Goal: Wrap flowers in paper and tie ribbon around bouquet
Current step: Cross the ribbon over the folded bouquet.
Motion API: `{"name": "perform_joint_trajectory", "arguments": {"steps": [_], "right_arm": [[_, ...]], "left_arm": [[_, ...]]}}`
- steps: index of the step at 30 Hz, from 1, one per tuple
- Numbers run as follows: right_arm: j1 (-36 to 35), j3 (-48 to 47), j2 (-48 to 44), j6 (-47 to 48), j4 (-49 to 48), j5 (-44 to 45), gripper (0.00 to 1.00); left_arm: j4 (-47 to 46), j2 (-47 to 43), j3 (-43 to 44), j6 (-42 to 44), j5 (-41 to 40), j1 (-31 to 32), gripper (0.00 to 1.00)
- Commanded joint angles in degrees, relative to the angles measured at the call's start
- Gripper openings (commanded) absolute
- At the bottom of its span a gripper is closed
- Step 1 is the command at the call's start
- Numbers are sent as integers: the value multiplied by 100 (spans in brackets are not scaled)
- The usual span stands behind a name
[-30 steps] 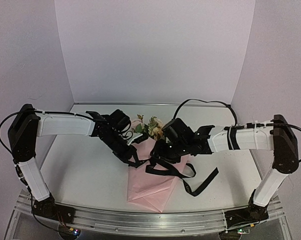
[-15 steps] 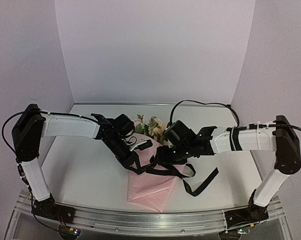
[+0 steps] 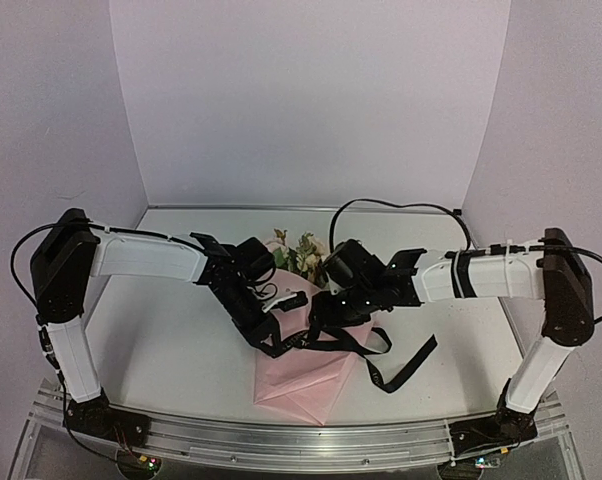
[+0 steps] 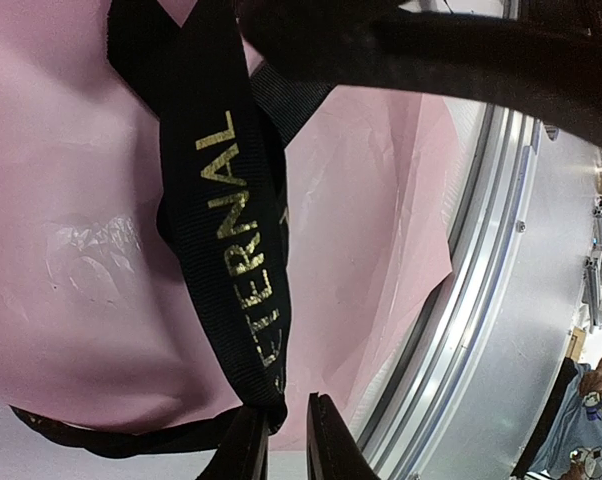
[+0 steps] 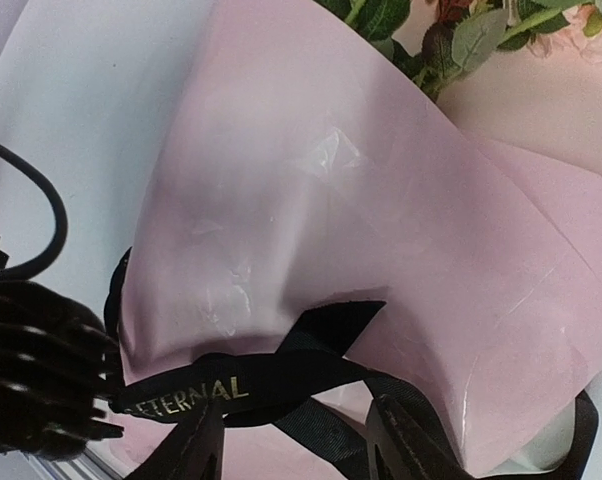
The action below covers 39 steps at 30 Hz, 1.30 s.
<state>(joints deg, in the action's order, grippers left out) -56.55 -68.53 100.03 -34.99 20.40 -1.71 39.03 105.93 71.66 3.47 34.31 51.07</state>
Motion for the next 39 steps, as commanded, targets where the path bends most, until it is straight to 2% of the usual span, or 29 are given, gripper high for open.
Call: {"name": "perform_joint_trajectory", "arguments": {"steps": [1, 5, 8, 13, 18, 24, 28, 31, 33, 37, 39], "right_arm": [[7, -133, 218, -361, 87, -12, 50], [13, -112, 178, -572, 87, 85, 57], [14, -23, 63, -590, 49, 135, 57], [67, 247, -133, -21, 43, 538, 56], [141, 520, -372, 423, -23, 670, 55], [179, 362, -136, 1039, -67, 234, 53], [165, 192, -40, 1178, -71, -87, 52], [110, 247, -212, 1129, -28, -1, 51], [49, 253, -366, 979, 171, 79, 48], [-119, 334, -514, 218, 180, -379, 30], [-275, 311, -381, -184, 148, -503, 25]], "left_arm": [[-112, -226, -26, 34, -30, 8, 14], [-339, -404, -170, -39, 54, 8, 9], [-445, -474, -213, -62, 60, 8, 5], [-485, -516, -199, -98, -108, -7, 0], [-543, -582, -162, -117, -212, -67, 0], [-527, -612, -61, -76, -171, -123, 0], [-516, -664, 0, -39, -67, -136, 0], [-489, -655, 48, -24, -50, -132, 0], [-476, -627, 66, -30, -47, -132, 0], [-500, -655, 45, -39, -94, -132, 0], [-521, -697, 33, -47, -117, -139, 0]]}}
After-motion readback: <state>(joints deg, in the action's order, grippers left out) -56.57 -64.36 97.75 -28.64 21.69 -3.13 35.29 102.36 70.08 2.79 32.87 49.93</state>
